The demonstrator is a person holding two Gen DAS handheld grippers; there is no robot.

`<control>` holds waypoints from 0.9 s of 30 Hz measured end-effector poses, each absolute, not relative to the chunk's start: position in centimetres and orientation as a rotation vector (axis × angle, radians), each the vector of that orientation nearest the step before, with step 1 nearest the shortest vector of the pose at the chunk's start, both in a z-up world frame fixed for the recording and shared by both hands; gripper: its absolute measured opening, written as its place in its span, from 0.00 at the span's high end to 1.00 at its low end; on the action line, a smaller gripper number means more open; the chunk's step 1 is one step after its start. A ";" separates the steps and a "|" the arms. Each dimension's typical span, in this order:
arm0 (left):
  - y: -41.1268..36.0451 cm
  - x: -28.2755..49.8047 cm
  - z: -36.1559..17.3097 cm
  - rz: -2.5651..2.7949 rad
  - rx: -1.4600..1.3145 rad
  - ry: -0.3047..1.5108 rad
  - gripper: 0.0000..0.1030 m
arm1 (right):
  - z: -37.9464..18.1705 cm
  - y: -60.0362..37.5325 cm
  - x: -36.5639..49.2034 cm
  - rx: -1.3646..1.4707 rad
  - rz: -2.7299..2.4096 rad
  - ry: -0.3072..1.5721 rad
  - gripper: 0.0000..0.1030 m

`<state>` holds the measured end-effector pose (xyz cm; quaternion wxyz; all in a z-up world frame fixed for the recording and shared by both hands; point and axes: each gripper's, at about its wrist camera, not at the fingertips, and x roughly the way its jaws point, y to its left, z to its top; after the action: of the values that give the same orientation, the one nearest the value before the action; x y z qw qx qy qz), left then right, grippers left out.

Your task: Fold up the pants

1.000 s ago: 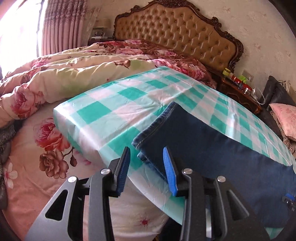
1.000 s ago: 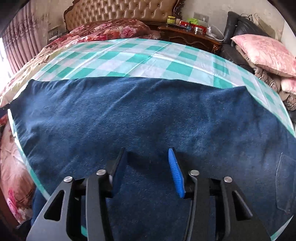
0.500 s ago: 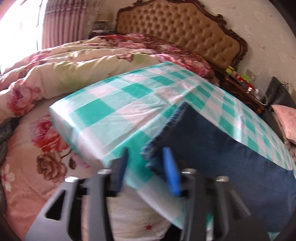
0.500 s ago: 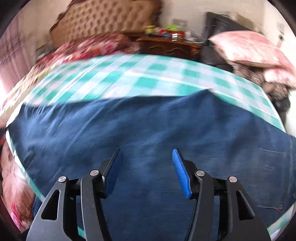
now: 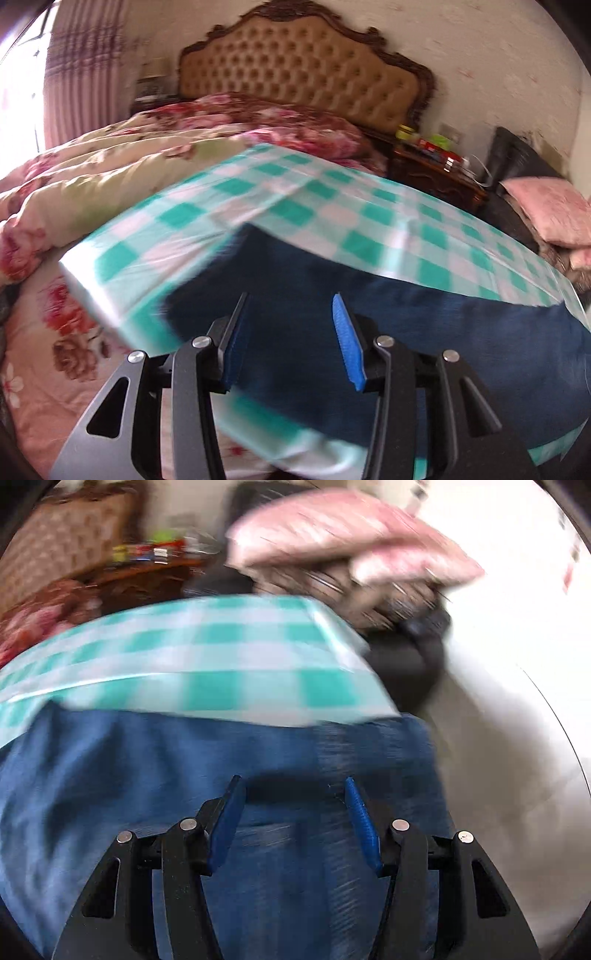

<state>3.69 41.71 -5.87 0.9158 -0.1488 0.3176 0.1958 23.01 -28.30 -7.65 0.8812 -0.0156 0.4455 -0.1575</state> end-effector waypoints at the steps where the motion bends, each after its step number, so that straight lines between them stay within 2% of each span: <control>1: 41.0 4.3 -5.9 0.386 -0.301 0.660 0.57 | -8.3 -29.1 23.3 0.005 -0.318 0.944 0.45; 9: 39.8 6.5 -6.6 0.384 -0.311 0.710 0.57 | -5.6 -25.7 22.5 0.008 -0.187 0.842 0.45; 13: 40.6 5.8 -6.9 0.421 -0.302 0.735 0.56 | -8.1 -25.8 25.0 -0.043 -0.251 0.925 0.46; 15: 41.5 5.2 -7.2 0.483 -0.288 0.769 0.57 | -7.5 -25.4 24.6 -0.043 -0.269 0.912 0.46; 18: 41.9 3.9 -7.2 0.505 -0.272 0.750 0.58 | -5.2 -22.7 22.8 -0.011 -0.201 0.850 0.41; 22: 39.5 4.7 -8.1 0.412 -0.264 0.767 0.58 | -4.3 -15.0 20.0 -0.020 -0.014 0.844 0.33; 27: 30.2 7.2 -8.7 0.131 -0.200 0.786 0.56 | -5.8 -6.1 16.9 0.039 0.159 0.899 0.30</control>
<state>7.21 30.20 -8.75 0.9169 -0.0973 0.3819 0.0637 16.92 -6.12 -5.84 0.8975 0.0188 0.4339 0.0768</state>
